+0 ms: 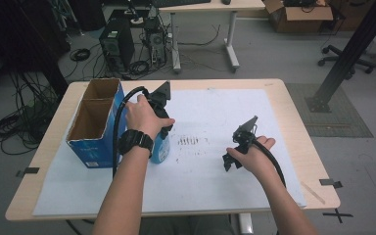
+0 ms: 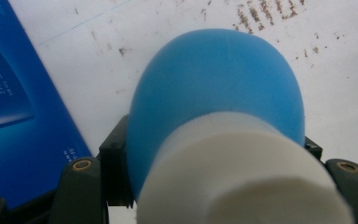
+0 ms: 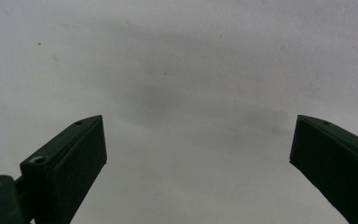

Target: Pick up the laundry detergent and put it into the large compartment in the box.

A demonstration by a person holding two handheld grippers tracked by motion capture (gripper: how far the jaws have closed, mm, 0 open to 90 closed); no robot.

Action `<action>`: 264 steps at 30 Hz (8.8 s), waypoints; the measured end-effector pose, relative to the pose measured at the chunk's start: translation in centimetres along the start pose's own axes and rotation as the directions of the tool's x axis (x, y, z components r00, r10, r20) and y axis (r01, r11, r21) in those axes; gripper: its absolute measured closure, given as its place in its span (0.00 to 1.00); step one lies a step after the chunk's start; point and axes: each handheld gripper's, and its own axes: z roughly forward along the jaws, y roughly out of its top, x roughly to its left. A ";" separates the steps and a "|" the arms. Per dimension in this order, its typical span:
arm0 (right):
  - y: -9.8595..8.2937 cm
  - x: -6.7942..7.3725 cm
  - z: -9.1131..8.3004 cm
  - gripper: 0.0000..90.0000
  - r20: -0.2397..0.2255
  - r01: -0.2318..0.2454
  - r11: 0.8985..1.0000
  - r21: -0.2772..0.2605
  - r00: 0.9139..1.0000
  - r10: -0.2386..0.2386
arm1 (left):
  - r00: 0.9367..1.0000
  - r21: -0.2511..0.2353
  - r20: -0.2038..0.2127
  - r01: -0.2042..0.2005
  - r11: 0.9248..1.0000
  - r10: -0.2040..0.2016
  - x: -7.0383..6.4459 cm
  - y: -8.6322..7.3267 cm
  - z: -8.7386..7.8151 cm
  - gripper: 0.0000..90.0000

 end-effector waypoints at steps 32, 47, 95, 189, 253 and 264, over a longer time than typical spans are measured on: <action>0.0 0.6 -1.5 0.04 -0.013 0.014 1.000 -0.016 1.000 -0.014 | 1.000 -0.053 -0.002 0.005 0.999 -0.005 0.9 -0.2 -9.4 0.42; 0.5 0.8 -2.3 0.04 -0.014 0.017 1.000 -0.023 1.000 -0.017 | 1.000 -0.074 -0.026 0.005 0.997 -0.007 2.5 -0.3 -15.2 0.42; 1.8 0.9 -2.8 0.04 -0.019 -0.008 1.000 -0.015 1.000 0.007 | 0.952 -0.123 -0.018 0.301 0.946 -0.305 16.4 -5.2 -16.6 0.42; 1.3 1.0 -1.1 0.04 -0.037 -0.012 1.000 0.014 0.999 0.012 | 0.958 0.006 -0.026 0.286 0.958 -0.286 17.2 -5.5 -2.4 0.30; -0.3 -0.4 -2.9 0.04 -0.071 -0.002 1.000 -0.024 0.997 0.000 | 0.997 -0.065 0.072 0.031 0.997 -0.027 0.9 -1.0 -6.9 0.06; -0.4 -0.5 -2.8 0.04 -0.075 -0.010 1.000 -0.024 0.997 0.008 | 0.997 -0.065 0.073 0.031 0.997 -0.026 0.7 -0.9 -6.6 0.06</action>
